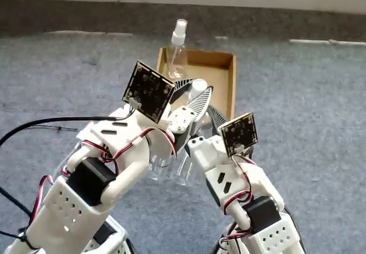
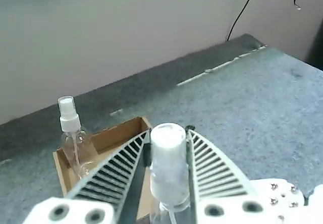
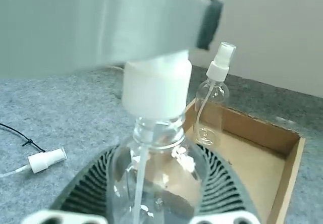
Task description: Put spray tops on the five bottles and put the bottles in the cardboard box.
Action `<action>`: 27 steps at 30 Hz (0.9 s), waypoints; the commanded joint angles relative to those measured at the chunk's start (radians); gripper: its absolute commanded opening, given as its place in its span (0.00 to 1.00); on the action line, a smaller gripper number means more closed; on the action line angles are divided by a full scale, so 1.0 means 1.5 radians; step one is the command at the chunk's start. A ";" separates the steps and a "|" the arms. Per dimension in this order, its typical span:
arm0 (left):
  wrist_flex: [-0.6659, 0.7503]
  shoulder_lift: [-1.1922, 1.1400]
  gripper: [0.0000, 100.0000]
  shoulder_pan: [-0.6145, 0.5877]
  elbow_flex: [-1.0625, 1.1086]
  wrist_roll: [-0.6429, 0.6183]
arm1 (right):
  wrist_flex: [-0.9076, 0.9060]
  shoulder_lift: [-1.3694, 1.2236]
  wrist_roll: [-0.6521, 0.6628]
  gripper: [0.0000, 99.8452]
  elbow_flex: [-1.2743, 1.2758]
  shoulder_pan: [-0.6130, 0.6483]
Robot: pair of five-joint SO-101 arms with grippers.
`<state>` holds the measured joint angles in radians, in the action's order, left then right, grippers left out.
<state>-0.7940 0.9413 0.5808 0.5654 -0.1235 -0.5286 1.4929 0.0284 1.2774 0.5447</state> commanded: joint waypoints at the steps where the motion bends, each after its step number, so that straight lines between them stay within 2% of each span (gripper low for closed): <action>1: -0.003 0.013 0.11 0.009 -0.007 0.005 | 0.012 0.006 -0.004 0.02 -0.012 -0.011; 3: -0.008 0.013 0.16 -0.003 -0.007 0.005 | 0.012 0.006 -0.003 0.02 -0.012 -0.011; 14: -0.024 0.007 0.15 -0.083 -0.118 0.005 | 0.012 0.006 -0.001 0.02 -0.009 -0.011; 20: -0.029 0.007 0.15 -0.082 -0.070 0.007 | 0.012 0.006 -0.001 0.02 -0.009 -0.011; 23: -0.030 0.008 0.15 -0.082 -0.027 0.042 | 0.012 0.006 -0.001 0.02 -0.010 -0.011; 27: -0.034 0.015 0.15 -0.083 -0.003 0.047 | 0.012 0.006 -0.001 0.02 -0.010 -0.012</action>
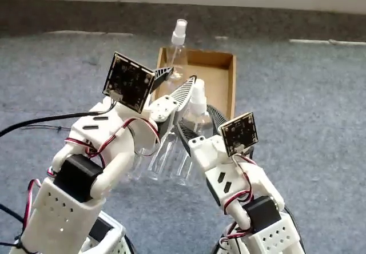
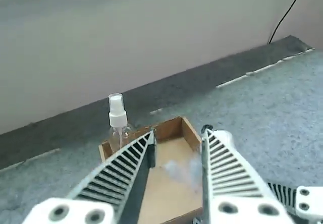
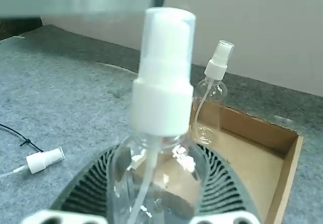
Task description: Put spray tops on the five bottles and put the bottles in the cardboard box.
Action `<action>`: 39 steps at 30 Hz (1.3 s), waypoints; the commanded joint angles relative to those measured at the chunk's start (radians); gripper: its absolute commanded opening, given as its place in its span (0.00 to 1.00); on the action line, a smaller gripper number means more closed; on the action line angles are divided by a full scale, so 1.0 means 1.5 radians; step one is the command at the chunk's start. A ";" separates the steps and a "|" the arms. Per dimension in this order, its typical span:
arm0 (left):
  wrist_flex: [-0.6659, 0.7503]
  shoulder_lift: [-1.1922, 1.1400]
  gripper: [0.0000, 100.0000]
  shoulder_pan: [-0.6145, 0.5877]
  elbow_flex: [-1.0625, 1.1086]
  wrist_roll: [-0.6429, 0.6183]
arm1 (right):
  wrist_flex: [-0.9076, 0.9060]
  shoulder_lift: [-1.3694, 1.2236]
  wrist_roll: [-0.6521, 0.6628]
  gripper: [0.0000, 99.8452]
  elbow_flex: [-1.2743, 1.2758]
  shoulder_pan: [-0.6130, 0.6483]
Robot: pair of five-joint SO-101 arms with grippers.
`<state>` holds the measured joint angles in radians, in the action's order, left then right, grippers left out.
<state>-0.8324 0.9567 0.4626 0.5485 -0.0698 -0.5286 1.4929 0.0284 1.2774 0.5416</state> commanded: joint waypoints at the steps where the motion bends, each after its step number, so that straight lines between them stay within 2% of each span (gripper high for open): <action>1: -0.017 0.005 0.15 -0.005 0.008 0.012 | 0.012 0.006 -0.001 0.02 -0.011 -0.010; 8: -0.026 0.004 0.15 0.028 0.008 0.042 | 0.012 0.006 0.000 0.02 -0.010 -0.011; 12: -0.030 0.005 0.15 0.026 -0.052 0.046 | 0.012 0.006 0.003 0.02 -0.009 -0.012; 20: -0.142 0.004 0.15 -0.106 -0.216 0.061 | 0.012 0.011 0.224 0.02 -0.009 -0.013; 23: -0.190 0.002 0.15 -0.172 -0.227 0.091 | 0.017 0.008 0.226 0.01 -0.014 -0.013; 27: -0.305 -0.001 0.15 -0.288 -0.225 0.093 | 0.078 0.004 0.140 0.00 -0.014 -0.028; 31: -0.411 -0.002 0.15 -0.378 -0.148 0.095 | 0.159 -0.093 0.128 0.00 -0.054 -0.063; 34: -0.413 -0.001 0.15 -0.443 -0.014 0.144 | 0.164 -0.248 0.126 0.00 -0.154 -0.067; 39: -0.276 0.004 0.15 -0.537 0.217 0.164 | 0.164 -0.492 0.028 0.00 -0.351 -0.063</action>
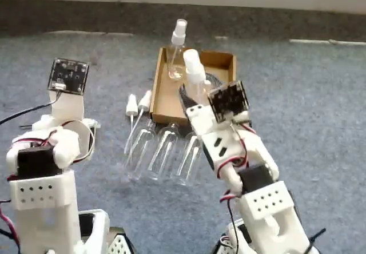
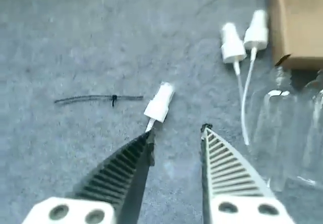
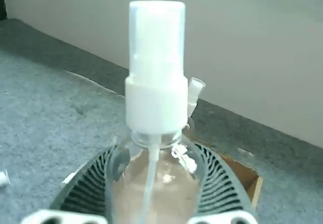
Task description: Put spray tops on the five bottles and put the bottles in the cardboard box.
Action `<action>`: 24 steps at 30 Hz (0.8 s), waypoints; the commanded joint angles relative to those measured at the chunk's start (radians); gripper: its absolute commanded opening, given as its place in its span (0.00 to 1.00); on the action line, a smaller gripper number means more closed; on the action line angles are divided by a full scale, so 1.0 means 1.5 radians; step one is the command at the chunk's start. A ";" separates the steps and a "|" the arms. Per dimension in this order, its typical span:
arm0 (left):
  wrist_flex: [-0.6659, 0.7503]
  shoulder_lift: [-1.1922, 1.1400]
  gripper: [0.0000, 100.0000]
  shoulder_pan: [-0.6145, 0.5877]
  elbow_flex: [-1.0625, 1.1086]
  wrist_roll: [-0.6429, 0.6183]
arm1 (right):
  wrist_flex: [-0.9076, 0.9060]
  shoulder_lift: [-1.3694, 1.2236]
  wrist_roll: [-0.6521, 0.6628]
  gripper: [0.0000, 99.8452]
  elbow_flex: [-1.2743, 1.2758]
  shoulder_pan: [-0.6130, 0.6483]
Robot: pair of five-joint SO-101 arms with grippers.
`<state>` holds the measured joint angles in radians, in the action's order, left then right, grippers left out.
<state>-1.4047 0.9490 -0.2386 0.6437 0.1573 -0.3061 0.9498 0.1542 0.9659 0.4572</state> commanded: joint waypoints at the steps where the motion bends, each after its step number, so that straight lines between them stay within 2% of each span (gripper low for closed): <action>1: 0.139 0.009 0.15 -0.088 0.192 0.012 | 0.017 -0.171 -0.074 0.00 -0.178 -0.007; 3: 0.194 0.009 0.15 -0.114 0.256 0.013 | 0.048 -0.246 -0.094 0.00 -0.241 -0.008; 10: 0.293 0.009 0.15 -0.120 0.370 0.014 | 0.207 -0.444 -0.028 0.00 -0.320 0.008; 12: 0.300 0.007 0.15 -0.120 0.374 0.014 | 0.287 -0.482 -0.028 0.00 -0.293 0.009; 18: 0.305 0.008 0.15 -0.119 0.386 0.014 | 0.634 -0.580 -0.028 0.00 -0.142 0.027; 24: 0.304 0.008 0.15 -0.096 0.388 0.014 | 0.778 -0.696 -0.029 0.00 -0.094 0.030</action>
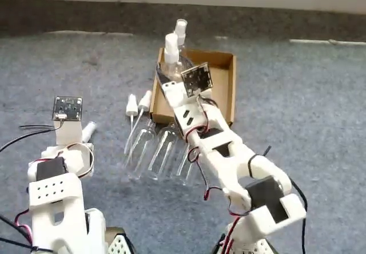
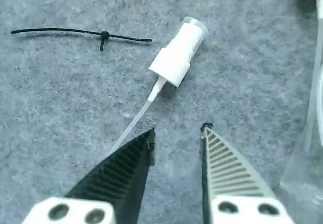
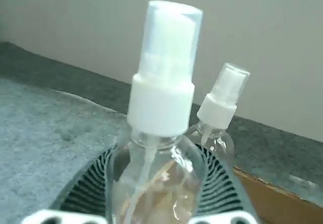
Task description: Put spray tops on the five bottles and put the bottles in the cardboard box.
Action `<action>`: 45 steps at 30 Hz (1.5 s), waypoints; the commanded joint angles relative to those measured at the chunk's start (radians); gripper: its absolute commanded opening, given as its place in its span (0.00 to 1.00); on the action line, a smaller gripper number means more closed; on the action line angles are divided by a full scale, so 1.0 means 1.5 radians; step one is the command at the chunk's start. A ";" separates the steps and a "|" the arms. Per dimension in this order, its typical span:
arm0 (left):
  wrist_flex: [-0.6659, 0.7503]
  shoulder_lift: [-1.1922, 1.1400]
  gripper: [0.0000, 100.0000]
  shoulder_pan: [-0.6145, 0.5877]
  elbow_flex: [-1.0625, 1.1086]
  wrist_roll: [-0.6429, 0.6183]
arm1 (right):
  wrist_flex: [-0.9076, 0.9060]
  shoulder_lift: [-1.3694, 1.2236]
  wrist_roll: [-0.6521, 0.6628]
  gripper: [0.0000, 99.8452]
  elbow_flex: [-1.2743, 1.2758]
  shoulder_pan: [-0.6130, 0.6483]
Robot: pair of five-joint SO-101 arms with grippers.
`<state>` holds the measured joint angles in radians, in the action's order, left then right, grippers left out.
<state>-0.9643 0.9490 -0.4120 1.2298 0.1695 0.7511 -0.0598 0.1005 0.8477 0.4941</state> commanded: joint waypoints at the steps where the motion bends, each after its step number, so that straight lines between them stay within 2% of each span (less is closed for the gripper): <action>1: 0.010 0.008 0.15 0.020 -0.003 0.006 | 0.085 -0.043 0.007 0.00 -0.026 0.006; 10: 0.010 0.008 0.15 0.020 -0.003 0.006 | 0.091 -0.162 0.007 0.00 -0.147 0.006; 20: 0.009 0.008 0.15 0.020 -0.002 0.006 | 0.091 -0.231 0.007 0.00 -0.201 0.003; 40: 0.007 0.007 0.15 0.020 -0.002 0.006 | 0.091 -0.238 0.010 0.01 -0.205 0.001; 45: 0.007 0.007 0.15 0.020 -0.002 0.006 | 0.091 -0.237 0.010 0.09 -0.205 0.001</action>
<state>-0.9643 0.9490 -0.4028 1.2298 0.1695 0.8646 -0.4342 0.1036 0.5884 0.4941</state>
